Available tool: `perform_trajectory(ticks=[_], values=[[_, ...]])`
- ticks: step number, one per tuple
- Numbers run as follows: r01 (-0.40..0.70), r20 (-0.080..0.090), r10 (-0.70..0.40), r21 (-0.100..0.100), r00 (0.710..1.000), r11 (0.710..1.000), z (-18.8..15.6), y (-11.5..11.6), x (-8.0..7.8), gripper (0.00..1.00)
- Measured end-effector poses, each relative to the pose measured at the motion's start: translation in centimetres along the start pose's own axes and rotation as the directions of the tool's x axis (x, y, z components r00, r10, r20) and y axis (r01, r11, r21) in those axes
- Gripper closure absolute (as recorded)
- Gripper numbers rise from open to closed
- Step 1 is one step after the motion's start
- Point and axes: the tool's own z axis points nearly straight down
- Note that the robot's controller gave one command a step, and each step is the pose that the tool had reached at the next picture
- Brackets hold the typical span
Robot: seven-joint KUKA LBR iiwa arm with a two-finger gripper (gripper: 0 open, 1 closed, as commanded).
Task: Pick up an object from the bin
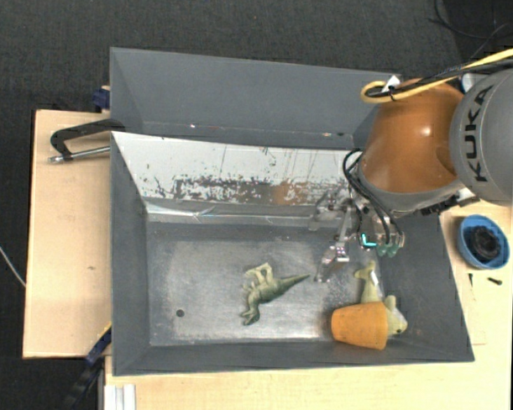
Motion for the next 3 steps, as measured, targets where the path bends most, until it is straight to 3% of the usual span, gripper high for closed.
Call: perform_trajectory(ticks=[1,2,3], values=[[0.032,0.013,-0.032,0.000,0.999,0.999,10.5,2.7,3.2,0.00],[0.032,0.007,-0.032,0.000,0.999,0.999,10.3,2.6,3.3,1.00],[0.205,0.022,-0.205,0.005,0.979,0.979,-5.3,1.0,-3.4,1.00]])
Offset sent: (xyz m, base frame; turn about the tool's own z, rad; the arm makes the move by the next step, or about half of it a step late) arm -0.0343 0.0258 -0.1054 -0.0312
